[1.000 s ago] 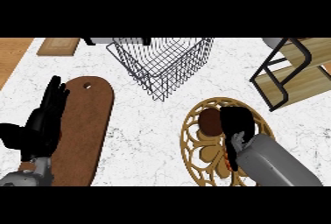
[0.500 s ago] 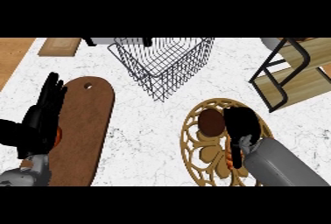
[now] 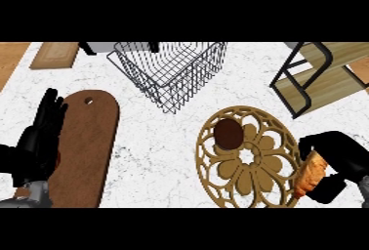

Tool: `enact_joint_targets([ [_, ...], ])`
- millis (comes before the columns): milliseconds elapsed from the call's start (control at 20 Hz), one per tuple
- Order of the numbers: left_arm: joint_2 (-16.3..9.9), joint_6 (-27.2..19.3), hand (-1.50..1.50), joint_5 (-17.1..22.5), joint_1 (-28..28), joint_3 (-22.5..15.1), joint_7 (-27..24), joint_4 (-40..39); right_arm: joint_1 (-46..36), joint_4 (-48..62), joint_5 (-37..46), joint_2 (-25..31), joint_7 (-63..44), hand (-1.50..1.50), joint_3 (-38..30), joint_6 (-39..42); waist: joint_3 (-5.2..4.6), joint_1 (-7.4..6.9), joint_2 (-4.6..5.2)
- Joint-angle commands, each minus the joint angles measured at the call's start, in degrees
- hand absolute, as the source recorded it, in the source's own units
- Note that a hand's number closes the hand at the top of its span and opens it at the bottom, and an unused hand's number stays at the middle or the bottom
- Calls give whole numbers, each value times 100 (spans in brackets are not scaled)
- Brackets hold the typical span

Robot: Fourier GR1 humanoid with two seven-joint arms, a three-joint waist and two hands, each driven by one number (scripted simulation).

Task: Pick the croissant from the placemat and place it in the tiered shelf

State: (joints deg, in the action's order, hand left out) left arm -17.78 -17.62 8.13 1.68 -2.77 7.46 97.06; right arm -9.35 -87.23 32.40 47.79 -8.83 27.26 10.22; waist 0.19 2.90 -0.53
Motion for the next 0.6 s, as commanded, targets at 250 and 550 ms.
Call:
enact_joint_targets([
  [250,174,-76,0,-253,-21,-145,-137,-25,1464,-469,-1782,1027,2385,150,-1812,-475,-19,-46,12],
  [550,135,-33,0,-100,-10,4,10,52,1597,-870,-3894,984,2060,150,-3378,127,-27,48,-16],
])
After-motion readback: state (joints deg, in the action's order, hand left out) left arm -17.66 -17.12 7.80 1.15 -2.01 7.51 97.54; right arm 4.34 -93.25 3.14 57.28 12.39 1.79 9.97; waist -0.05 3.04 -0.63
